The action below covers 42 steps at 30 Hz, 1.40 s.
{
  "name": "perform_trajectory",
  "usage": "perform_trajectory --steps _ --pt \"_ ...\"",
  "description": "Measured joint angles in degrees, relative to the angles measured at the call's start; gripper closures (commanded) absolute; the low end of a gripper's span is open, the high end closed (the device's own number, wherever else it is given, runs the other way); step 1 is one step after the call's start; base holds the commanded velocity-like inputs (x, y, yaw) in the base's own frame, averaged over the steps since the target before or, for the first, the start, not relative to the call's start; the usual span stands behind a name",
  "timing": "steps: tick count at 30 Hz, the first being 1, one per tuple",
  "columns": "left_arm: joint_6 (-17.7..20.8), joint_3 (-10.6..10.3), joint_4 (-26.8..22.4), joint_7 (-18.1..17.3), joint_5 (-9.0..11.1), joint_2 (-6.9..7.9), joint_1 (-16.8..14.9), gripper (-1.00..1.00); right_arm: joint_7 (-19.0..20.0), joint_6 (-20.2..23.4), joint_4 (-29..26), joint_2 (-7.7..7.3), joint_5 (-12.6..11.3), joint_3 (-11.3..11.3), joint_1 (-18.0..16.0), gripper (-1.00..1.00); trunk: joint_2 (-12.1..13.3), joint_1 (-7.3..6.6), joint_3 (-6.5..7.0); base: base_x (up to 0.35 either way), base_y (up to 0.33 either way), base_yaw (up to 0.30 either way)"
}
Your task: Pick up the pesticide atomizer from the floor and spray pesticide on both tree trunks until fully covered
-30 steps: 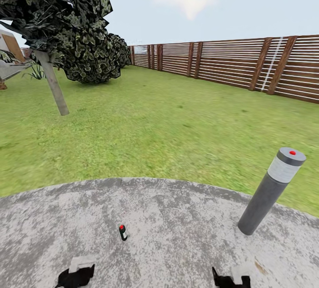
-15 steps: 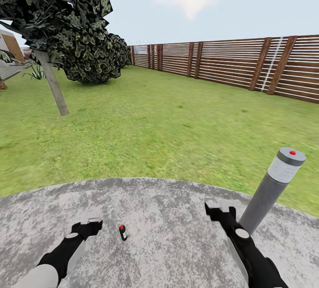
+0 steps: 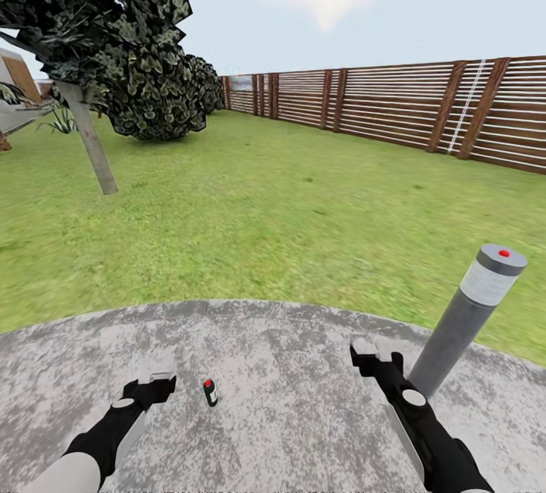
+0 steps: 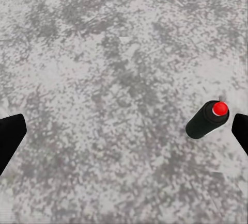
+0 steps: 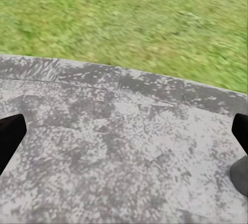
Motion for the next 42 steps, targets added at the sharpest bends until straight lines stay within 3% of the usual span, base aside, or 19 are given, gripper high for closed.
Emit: perform_trajectory --steps 13,22,33,35,37,39,42 --pt "0.1 0.0 0.6 0.0 0.0 -0.05 -0.1 -1.0 0.0 0.0 0.1 -0.01 0.0 -0.2 0.0 -1.0 -5.2 2.86 -3.51 0.0 0.0 -0.003" --pt "0.1 0.0 0.8 0.0 -0.1 -0.09 -0.1 -1.0 0.0 0.0 0.1 0.02 0.0 -0.1 0.0 -1.0 -8.8 4.83 -5.81 0.0 0.0 -0.18" --pt "0.1 0.1 0.8 0.0 -0.1 -0.08 -0.1 -1.0 0.2 0.1 0.2 0.04 0.0 0.2 0.0 -1.0 -9.0 5.12 -8.5 0.0 0.0 -0.071" --pt "0.1 0.1 0.8 0.0 -0.1 -0.08 -0.1 -1.0 1.5 0.1 0.4 -0.02 0.1 0.3 0.0 -1.0 -9.0 5.17 -8.95 0.0 0.0 -0.001" --pt "0.1 0.0 0.8 0.0 -0.1 -0.08 -0.1 -1.0 7.8 0.1 1.3 -0.14 0.3 0.2 0.0 -1.0 -9.0 5.23 -9.39 0.0 0.0 0.0" --pt "0.1 0.1 0.8 0.0 -0.1 -0.08 -0.1 -1.0 10.6 0.1 1.8 -0.6 0.3 0.2 0.0 -1.0 -9.1 5.28 -9.83 0.0 0.0 0.0" --pt "0.1 0.1 0.8 0.0 -0.1 -0.08 -0.1 -1.0 13.6 0.1 2.4 -2.68 0.2 0.3 0.0 -1.0 -9.1 5.35 -10.5 0.0 0.0 0.0"
